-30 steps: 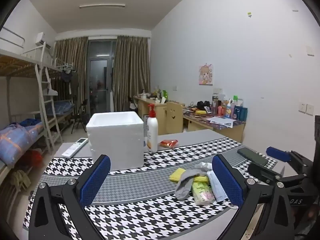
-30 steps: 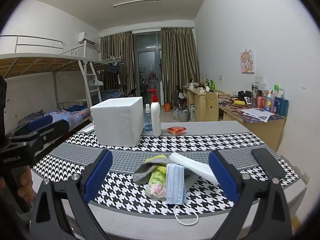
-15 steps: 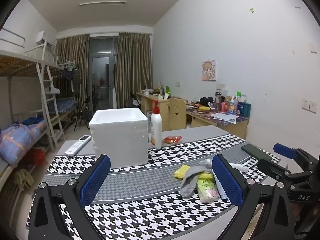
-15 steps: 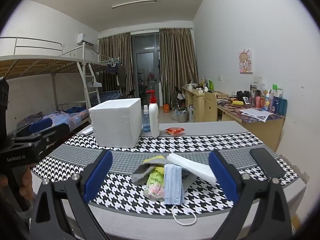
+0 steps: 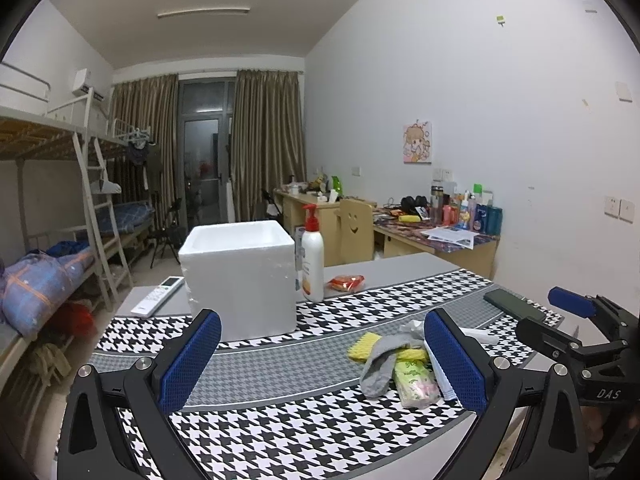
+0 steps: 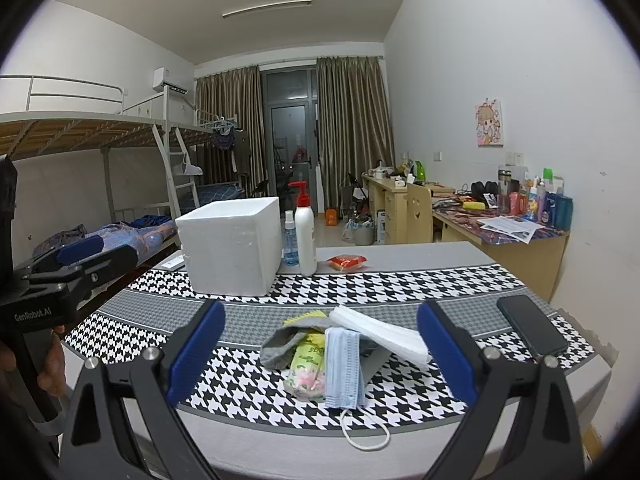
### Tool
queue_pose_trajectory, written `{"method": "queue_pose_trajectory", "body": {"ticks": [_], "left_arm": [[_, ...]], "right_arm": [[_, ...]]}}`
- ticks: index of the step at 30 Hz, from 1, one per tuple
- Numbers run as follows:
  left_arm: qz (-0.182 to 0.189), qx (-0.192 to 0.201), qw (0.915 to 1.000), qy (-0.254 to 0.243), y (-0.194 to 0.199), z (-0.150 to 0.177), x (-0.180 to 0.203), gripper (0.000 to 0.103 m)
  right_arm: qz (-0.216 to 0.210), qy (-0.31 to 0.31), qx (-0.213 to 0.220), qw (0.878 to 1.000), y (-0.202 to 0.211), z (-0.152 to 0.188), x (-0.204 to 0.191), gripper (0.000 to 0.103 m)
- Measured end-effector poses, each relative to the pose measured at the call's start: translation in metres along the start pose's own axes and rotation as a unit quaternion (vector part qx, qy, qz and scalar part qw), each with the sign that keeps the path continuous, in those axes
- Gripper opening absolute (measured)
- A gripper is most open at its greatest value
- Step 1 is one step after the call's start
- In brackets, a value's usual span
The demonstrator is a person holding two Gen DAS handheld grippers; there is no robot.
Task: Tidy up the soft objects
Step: 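Move both grippers toward the pile of soft items on the table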
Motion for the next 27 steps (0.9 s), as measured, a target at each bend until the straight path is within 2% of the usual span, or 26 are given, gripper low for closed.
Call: {"method": "queue_pose_trajectory", "body": {"ticks": [27], "left_arm": [[0.006, -0.018, 0.9997, 0.013, -0.011, 0.002, -0.002, 0.102]], "right_arm": [[-0.002, 0.0, 0.01, 1.0, -0.003, -0.005, 0.005, 0.099]]}}
Point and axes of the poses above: each gripper's, at about its wrist camera, not at the fingertips, and y roughly against the way its jaws point, x to its right, z to its underside, the point moved 1 cm from there along -y, roughly the way its jaws point, and after that the axes turned 8 degrees about -x, right-handed, at the moved point
